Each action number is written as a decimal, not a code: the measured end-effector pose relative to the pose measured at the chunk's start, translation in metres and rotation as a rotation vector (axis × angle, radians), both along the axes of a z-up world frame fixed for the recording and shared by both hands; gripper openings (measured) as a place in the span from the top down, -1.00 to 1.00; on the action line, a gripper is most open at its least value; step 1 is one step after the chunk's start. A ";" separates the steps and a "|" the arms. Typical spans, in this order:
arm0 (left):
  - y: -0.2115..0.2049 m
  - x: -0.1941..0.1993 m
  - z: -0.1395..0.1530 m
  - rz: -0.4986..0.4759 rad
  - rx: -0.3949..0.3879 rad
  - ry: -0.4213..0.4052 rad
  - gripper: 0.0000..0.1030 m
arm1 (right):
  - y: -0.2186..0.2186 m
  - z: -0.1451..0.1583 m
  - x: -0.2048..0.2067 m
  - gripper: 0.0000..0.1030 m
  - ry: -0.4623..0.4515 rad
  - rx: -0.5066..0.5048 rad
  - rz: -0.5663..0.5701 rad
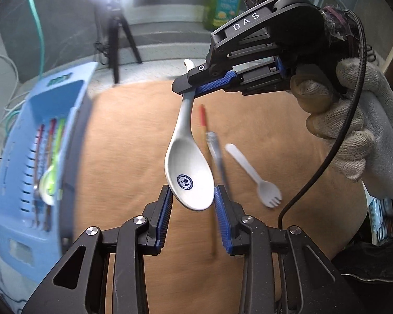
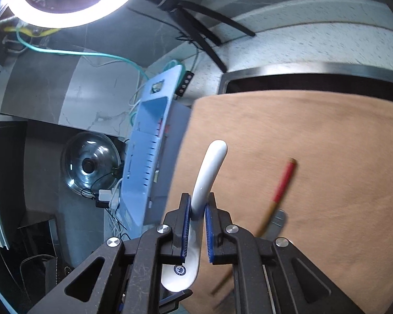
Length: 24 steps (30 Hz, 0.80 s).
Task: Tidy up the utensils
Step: 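Carry the ceramic spoon to the basket and release it with the right tool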
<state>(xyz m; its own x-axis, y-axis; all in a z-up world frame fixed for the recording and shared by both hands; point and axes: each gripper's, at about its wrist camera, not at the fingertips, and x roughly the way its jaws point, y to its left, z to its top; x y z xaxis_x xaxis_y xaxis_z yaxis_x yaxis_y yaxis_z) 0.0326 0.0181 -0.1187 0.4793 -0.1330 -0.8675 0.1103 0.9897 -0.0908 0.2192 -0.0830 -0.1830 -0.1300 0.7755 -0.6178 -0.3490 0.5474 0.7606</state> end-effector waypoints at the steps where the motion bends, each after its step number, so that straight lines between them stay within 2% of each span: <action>1: 0.008 -0.001 0.003 0.004 0.000 -0.006 0.39 | 0.009 0.005 -0.001 0.81 -0.007 0.002 0.005; 7: 0.061 -0.007 0.013 0.047 -0.006 -0.033 0.39 | 0.066 0.028 -0.010 0.82 -0.036 0.014 0.028; 13: 0.117 -0.007 0.010 0.099 -0.008 -0.033 0.39 | 0.131 0.037 -0.016 0.82 -0.052 0.007 0.069; 17: 0.146 -0.005 0.001 0.125 -0.022 -0.016 0.39 | 0.168 0.031 -0.018 0.82 -0.048 -0.013 0.093; 24: 0.170 -0.004 -0.021 0.143 -0.040 0.031 0.39 | 0.201 0.011 -0.016 0.82 -0.042 -0.073 0.108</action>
